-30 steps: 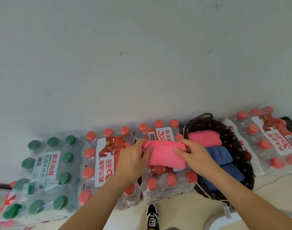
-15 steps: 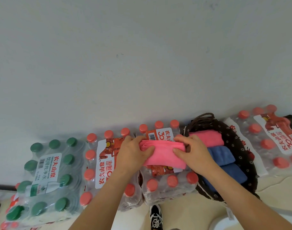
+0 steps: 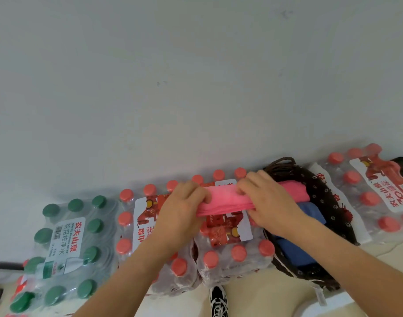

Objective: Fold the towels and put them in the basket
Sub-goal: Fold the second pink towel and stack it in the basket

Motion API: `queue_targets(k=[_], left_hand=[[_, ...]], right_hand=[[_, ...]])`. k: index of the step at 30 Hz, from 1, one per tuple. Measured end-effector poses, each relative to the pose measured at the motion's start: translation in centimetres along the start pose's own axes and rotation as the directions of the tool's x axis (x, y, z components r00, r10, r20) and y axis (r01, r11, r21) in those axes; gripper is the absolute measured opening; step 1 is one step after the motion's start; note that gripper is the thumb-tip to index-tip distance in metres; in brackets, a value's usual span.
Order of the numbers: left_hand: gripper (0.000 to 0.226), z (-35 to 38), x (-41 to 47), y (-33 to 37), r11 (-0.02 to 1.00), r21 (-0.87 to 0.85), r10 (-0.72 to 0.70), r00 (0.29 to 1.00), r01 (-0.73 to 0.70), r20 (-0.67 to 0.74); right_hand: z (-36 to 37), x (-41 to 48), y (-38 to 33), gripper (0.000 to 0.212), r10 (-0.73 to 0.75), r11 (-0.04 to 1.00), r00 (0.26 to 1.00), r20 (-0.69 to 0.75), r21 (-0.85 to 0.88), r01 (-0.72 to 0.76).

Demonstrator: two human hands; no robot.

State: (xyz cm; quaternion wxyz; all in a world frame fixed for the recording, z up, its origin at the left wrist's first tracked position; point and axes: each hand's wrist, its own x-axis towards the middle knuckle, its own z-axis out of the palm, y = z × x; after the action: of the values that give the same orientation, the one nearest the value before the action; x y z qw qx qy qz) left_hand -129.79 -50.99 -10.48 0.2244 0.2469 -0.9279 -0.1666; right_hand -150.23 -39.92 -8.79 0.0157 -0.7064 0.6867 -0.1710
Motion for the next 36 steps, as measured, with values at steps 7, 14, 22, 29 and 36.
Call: queue_targets(k=[7, 14, 22, 29, 36], left_hand=[[0.026, 1.2, -2.5, 0.3, 0.995, 0.103, -0.024, 0.973, 0.000, 0.231], [0.032, 1.3, -0.5, 1.8, 0.917, 0.005, -0.393, 0.901, 0.399, 0.183], [0.071, 2.6, -2.9, 2.3, 0.689, -0.195, -0.648, 0.714, 0.698, 0.266], [0.044, 0.9, -4.5, 4.5, 0.679, -0.365, -0.582, 0.770, 0.637, 0.261], [0.047, 0.1, -9.1, 4.6, 0.389, -0.729, -0.481, 0.799, 0.563, 0.360]], right_hand=[[3.2, -3.9, -0.5, 0.031, -0.076, 0.990, 0.994, 0.073, -0.116, 0.084], [3.1, -3.2, -1.0, 0.038, 0.152, 0.980, 0.988, 0.006, 0.128, -0.152], [5.5, -4.7, -1.6, 0.064, 0.676, 0.487, 0.704, 0.219, 0.584, -0.649], [4.4, -5.9, -3.8, 0.056, 0.713, 0.471, 0.674, 0.195, 0.579, -0.666], [2.1, -11.3, -10.3, 0.038, 0.728, 0.365, 0.650, 0.219, 0.678, -0.638]])
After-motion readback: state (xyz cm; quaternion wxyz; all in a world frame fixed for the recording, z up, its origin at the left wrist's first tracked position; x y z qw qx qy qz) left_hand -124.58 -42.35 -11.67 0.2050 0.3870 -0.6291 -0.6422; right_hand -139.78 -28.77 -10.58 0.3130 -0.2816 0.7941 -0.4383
